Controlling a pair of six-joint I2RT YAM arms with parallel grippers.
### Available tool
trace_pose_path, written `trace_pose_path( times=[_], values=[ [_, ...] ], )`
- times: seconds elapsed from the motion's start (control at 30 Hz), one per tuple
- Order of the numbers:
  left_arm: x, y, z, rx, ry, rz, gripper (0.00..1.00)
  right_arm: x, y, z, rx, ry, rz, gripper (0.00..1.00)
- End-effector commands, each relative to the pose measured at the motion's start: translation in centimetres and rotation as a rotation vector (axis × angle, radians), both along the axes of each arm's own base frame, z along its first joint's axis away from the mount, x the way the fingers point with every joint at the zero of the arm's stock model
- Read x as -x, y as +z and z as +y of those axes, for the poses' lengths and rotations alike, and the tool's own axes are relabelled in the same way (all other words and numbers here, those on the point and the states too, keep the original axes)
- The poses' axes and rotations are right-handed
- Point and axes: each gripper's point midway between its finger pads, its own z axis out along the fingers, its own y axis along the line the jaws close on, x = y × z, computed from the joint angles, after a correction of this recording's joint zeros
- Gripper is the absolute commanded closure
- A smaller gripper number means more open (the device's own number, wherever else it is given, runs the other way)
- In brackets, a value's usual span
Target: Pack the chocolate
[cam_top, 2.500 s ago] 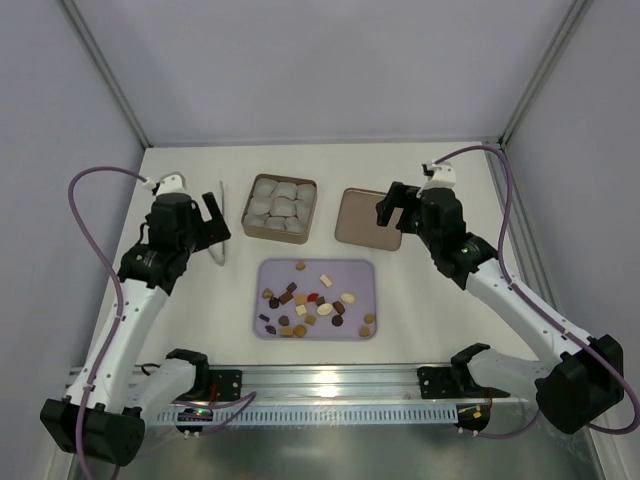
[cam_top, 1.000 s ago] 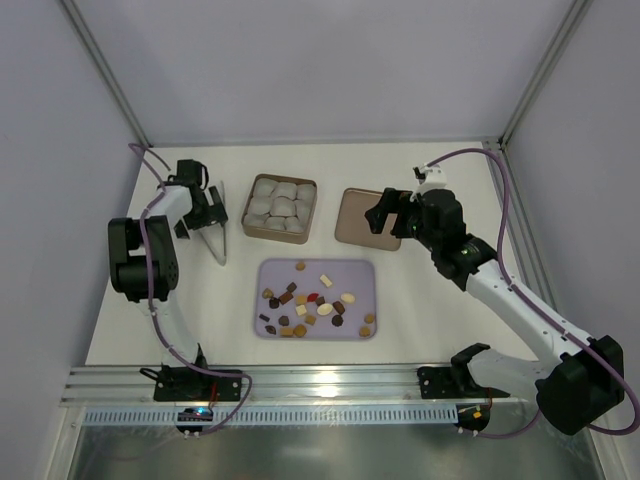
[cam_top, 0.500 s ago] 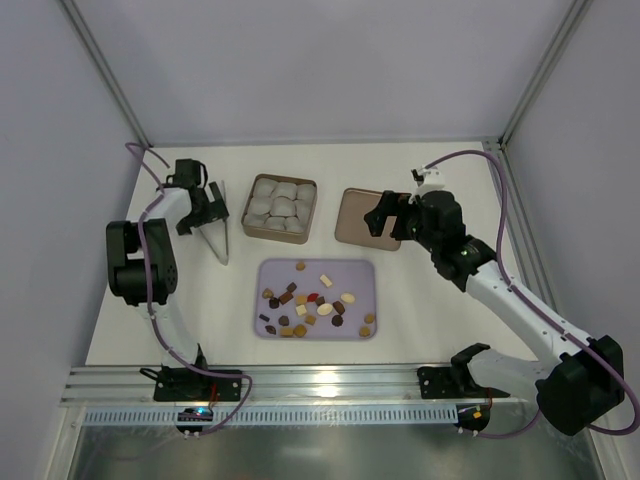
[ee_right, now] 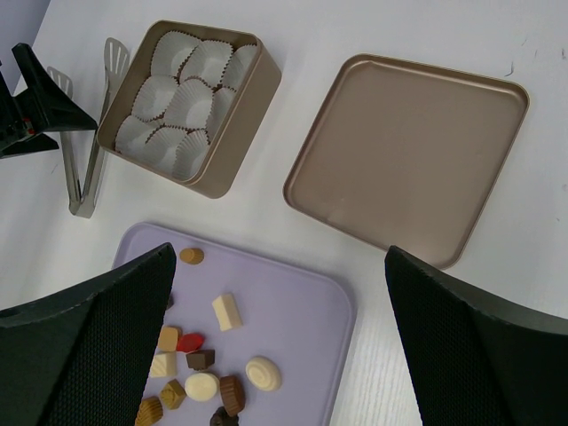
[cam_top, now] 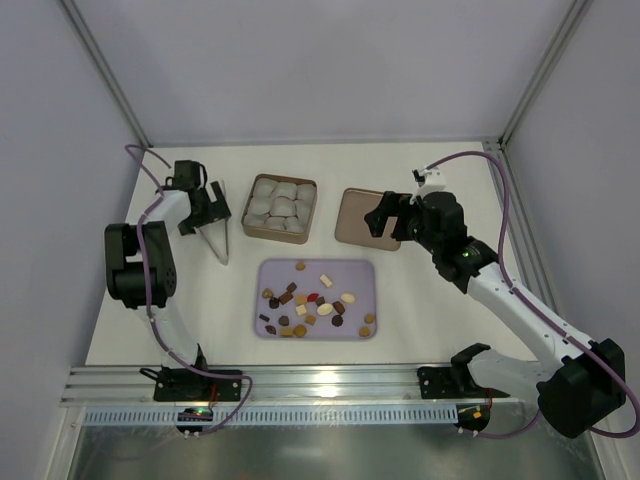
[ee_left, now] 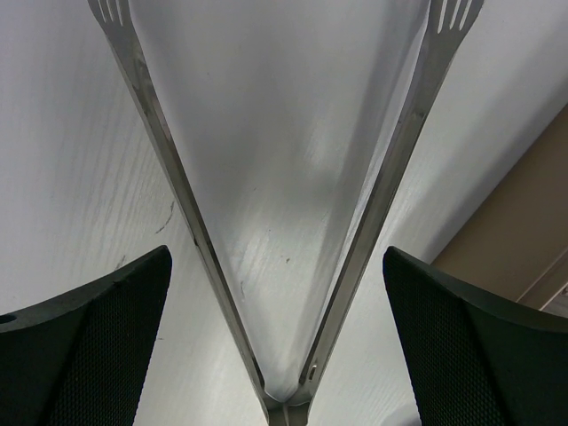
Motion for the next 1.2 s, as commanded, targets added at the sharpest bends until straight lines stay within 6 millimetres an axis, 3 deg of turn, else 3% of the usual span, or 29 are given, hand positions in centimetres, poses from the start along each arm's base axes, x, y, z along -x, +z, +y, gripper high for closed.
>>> trace_pose_path(
  times=[0.0, 0.5, 1.07, 1.17],
  values=[
    [-1.2, 0.4, 0.0, 0.008, -0.011, -0.037, 0.00, -0.2, 1.5, 0.1, -0.023, 0.005, -0.051, 0.00],
    [0.0, -1.8, -1.6, 0.006, -0.003, 0.038, 0.02, -0.2, 0.8, 0.3, -0.027, 0.006, -0.037, 0.00],
    [1.3, -2.7, -0.8, -0.021, 0.051, 0.090, 0.08, -0.1, 0.0, 0.4, -0.025, 0.014, -0.023, 0.00],
    [1.4, -3.2, -1.0, -0.013, 0.050, 0.105, 0.13, -0.1, 0.0, 0.4, -0.026, 0.012, -0.022, 0.00]
  ],
)
